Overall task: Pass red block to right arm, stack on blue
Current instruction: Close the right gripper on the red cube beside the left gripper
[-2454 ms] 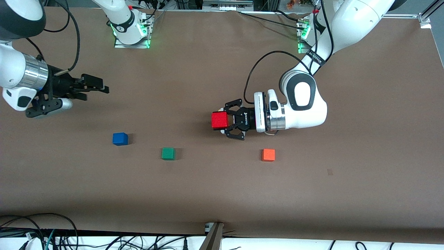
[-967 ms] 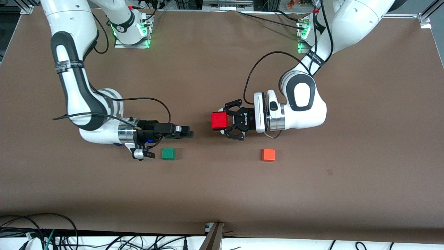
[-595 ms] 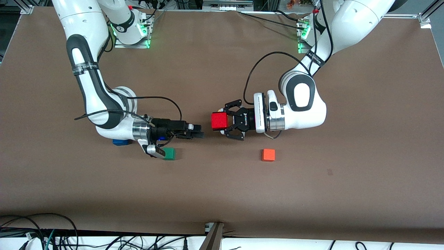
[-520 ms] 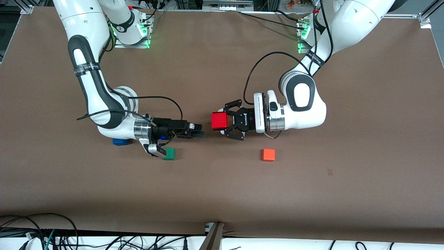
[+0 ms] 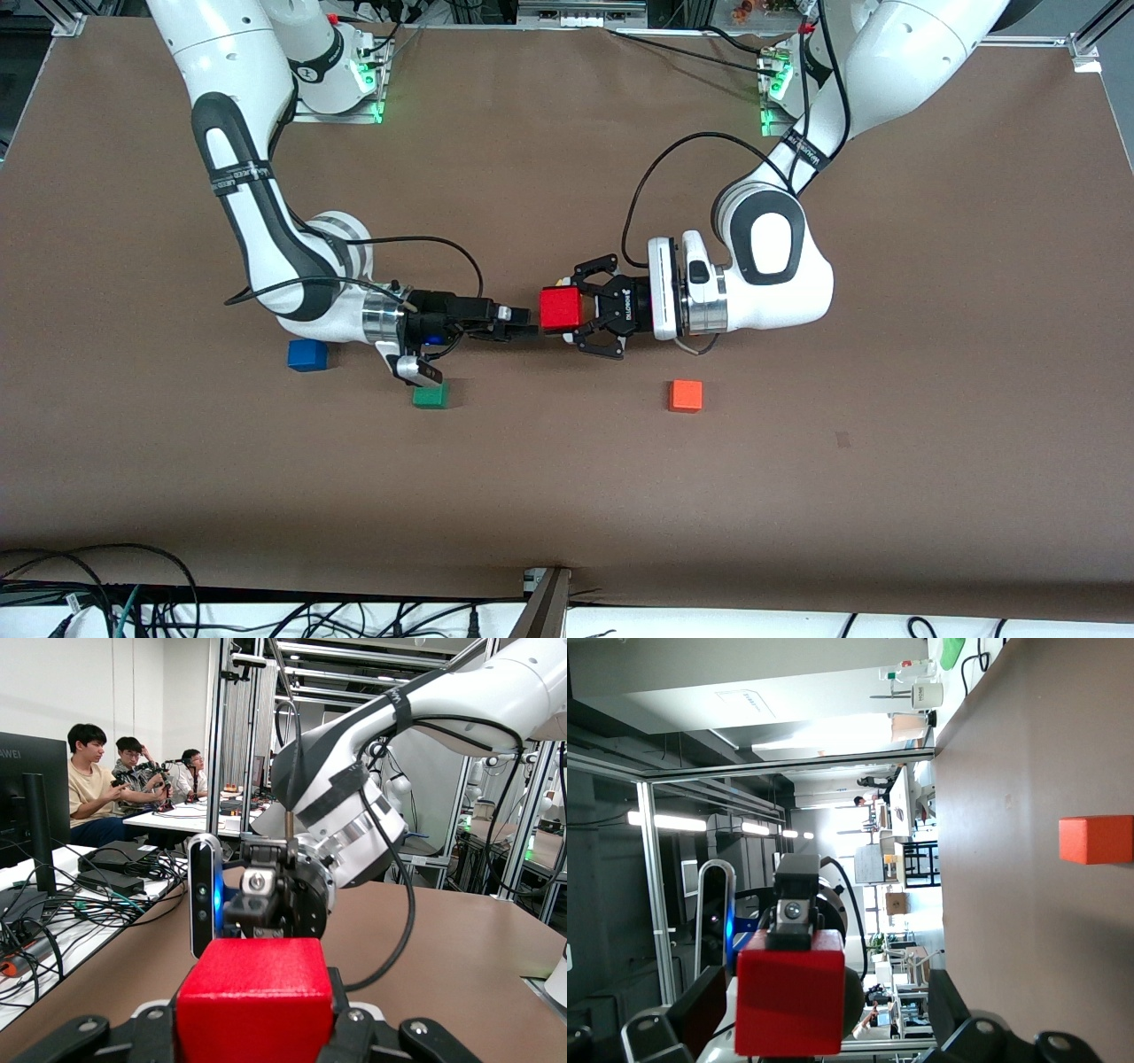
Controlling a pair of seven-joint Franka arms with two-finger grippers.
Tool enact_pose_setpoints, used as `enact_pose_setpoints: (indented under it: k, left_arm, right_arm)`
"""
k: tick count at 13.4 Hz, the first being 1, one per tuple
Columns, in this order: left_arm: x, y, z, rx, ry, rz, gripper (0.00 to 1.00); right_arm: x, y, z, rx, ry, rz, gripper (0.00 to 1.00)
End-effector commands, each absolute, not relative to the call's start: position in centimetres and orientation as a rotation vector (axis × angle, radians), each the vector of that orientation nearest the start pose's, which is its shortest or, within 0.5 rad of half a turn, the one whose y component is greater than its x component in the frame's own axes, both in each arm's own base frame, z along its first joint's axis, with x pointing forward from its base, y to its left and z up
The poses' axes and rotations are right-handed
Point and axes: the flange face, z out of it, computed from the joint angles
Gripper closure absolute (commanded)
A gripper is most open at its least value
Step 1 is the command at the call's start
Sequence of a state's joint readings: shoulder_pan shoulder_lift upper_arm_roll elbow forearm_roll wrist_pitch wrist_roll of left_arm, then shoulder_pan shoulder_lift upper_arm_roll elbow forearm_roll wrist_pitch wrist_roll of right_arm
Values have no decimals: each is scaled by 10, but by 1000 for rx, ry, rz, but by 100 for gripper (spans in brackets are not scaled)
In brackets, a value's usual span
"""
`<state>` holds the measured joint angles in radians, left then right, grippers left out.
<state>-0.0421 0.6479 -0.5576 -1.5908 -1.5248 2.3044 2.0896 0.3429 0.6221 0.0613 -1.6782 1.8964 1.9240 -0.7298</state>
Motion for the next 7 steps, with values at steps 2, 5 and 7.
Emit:
enact_pose_setpoints:
  k: [2, 5, 7]
  left_arm:
    - [620, -368, 343, 1403, -1163, 1152, 100]
    - [620, -368, 343, 1404, -1163, 1150, 100]
    - [621, -367, 344, 1404, -1162, 1153, 100]
  right_arm:
    - [605, 336, 299, -1528, 160, -39, 1]
    - [605, 336, 309, -1520, 173, -24, 1]
    - [606, 335, 312, -1520, 181, -24, 1]
